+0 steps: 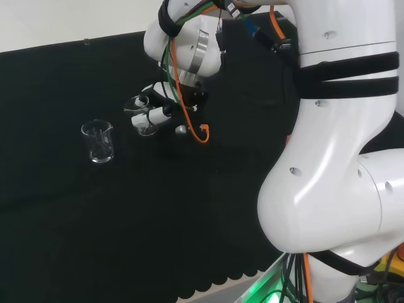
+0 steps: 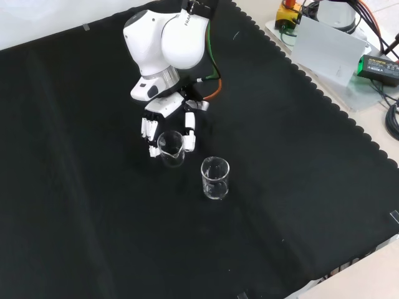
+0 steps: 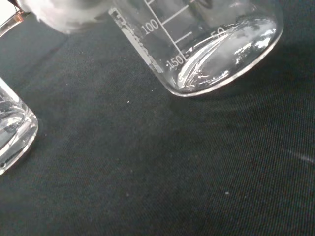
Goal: Place the beaker back on the table.
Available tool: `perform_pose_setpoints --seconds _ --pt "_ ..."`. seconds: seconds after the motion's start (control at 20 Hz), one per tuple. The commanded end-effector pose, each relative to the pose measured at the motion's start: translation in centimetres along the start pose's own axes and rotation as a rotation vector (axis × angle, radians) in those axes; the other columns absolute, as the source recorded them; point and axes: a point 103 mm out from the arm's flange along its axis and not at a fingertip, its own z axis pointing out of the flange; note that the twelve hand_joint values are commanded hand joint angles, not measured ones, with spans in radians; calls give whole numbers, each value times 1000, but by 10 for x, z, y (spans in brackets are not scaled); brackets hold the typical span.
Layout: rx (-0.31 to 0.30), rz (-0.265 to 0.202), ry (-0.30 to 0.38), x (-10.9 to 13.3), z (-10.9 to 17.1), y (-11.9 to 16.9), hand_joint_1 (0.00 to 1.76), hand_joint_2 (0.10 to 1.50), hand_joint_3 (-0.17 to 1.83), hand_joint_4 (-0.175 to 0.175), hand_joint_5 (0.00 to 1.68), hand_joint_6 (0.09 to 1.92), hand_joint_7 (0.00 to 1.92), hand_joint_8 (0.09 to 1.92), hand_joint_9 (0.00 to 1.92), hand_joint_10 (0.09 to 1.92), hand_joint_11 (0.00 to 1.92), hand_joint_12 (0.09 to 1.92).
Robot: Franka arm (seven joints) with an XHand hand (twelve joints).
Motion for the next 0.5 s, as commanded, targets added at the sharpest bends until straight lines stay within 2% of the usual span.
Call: perform_pose_setpoints --seconds 0.05,0.15,0.25,0.5 --pt "39 3 -22 0 4 -4 1161 1176 -164 -76 827 1133 986 980 951 878 690 1196" --pt "41 8 -19 -1 3 -5 1142 1109 -172 -56 680 1090 889 815 897 729 538 1267" --pt "49 8 -16 -1 2 -7 1129 1066 -175 -60 561 1009 767 714 808 653 405 1304" --pt "41 9 -9 -1 0 -12 1084 1010 -175 -83 385 694 567 689 604 681 238 1351"
